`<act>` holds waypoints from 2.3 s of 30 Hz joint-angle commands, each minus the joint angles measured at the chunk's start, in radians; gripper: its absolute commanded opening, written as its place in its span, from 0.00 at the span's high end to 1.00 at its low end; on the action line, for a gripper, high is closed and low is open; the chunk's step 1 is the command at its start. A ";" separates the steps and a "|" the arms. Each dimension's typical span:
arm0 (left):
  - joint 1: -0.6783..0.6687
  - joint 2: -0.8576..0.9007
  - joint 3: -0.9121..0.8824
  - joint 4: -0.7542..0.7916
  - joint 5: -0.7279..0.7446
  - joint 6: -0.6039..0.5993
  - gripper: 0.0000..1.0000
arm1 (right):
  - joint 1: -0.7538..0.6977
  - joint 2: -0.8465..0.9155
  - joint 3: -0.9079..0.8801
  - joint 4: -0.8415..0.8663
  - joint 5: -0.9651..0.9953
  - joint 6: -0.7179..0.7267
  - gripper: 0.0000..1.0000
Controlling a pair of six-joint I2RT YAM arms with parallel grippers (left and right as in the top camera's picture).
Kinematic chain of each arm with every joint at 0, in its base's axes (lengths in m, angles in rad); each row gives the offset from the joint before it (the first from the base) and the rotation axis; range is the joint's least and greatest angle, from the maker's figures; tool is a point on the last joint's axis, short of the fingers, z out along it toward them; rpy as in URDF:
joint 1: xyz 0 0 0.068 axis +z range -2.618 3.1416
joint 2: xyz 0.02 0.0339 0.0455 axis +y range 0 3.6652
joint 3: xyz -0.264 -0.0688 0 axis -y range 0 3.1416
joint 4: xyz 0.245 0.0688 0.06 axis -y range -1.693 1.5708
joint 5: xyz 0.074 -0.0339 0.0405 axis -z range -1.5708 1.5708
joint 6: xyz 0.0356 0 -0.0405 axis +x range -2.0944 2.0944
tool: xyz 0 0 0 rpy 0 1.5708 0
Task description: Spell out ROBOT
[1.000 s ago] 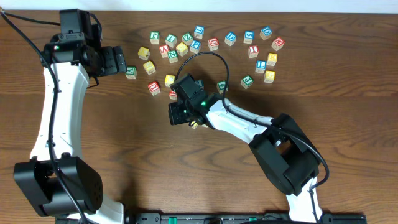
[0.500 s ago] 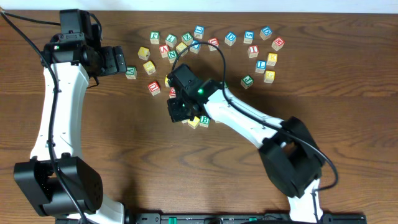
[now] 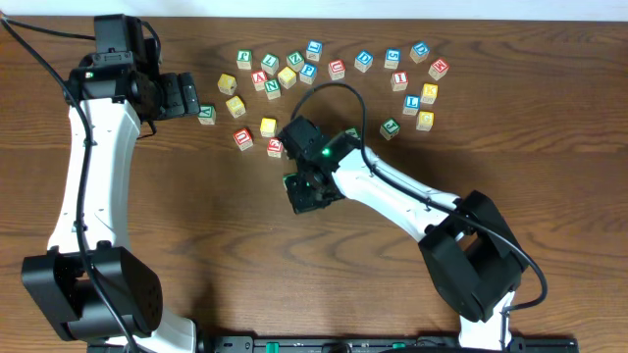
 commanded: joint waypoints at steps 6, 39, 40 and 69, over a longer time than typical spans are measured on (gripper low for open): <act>0.001 -0.002 0.015 -0.002 -0.013 0.014 0.03 | -0.004 -0.004 -0.030 0.012 0.016 0.038 0.98; 0.001 -0.002 0.015 -0.002 -0.013 0.014 0.02 | -0.068 0.006 -0.038 0.009 0.080 0.061 0.99; 0.002 -0.002 0.015 -0.002 -0.013 0.014 0.03 | -0.071 0.006 -0.038 0.008 0.079 0.057 0.99; 0.001 -0.002 0.015 -0.002 -0.013 0.014 0.03 | -0.102 -0.040 -0.004 0.175 0.033 0.030 0.99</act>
